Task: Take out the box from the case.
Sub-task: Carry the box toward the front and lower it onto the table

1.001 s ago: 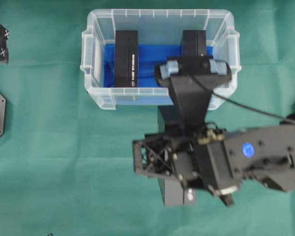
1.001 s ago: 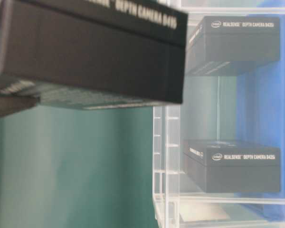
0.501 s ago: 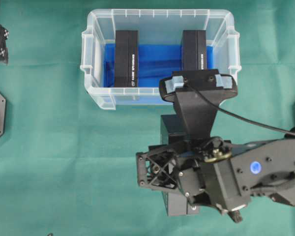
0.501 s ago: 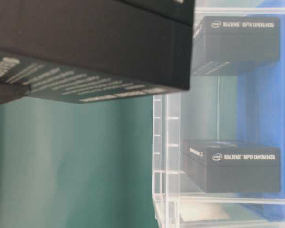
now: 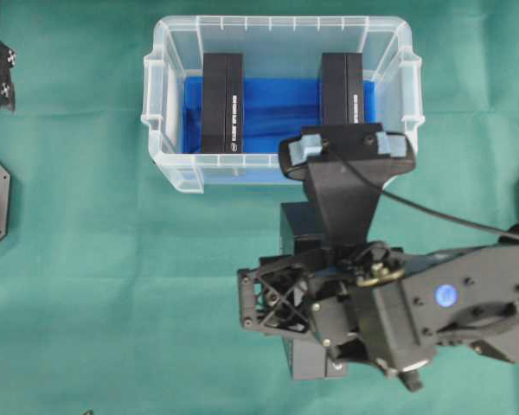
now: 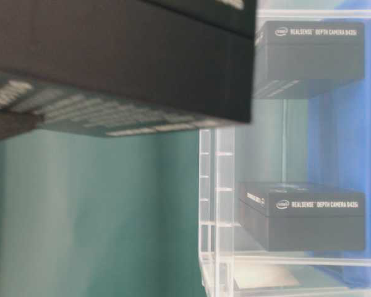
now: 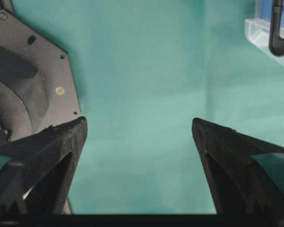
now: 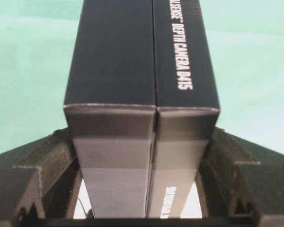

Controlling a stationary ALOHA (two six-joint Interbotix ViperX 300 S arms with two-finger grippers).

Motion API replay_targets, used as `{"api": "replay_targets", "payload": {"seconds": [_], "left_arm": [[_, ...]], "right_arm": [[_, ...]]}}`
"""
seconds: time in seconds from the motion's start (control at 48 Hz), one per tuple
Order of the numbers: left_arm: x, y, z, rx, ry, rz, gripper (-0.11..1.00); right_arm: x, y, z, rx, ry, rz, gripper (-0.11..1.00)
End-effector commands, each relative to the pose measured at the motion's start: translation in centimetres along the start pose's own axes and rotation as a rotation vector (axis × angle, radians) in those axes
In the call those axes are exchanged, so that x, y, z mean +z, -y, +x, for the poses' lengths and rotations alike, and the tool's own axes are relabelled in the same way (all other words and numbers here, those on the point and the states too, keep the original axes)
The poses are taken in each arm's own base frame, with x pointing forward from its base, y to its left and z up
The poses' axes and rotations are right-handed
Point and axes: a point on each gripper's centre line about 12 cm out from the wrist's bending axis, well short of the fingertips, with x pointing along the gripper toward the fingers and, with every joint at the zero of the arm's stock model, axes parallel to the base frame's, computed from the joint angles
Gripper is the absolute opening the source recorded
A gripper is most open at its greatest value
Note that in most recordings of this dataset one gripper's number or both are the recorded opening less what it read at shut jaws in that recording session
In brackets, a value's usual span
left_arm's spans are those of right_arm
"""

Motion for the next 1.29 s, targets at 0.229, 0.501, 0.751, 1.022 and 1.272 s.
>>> {"api": "replay_targets", "payload": {"seconds": [0.229,0.501,0.751,1.022,1.272], "left_arm": [[-0.2,0.2,-0.4,-0.015,0.002,0.003,0.91],[-0.2,0.2,-0.4,-0.014,0.001,-0.009,0.91],[-0.2,0.2,-0.3,-0.014,0.001,-0.012,0.91],[-0.2,0.2,-0.4,-0.018,0.004,-0.013,0.91],[-0.2,0.2,-0.4,-0.015,0.002,-0.013,0.91]], "right_arm": [[-0.4,-0.3,2.4,0.032,-0.022,-0.008,0.67],[-0.5,0.1,5.9,-0.002,-0.024,-0.016,0.67],[-0.5,0.3,8.9,0.003,-0.033,-0.013,0.67],[-1.1,1.0,13.2,0.021,-0.095,0.018,0.67],[-0.9,1.1,14.8,0.039,-0.109,0.02,0.67]]}}
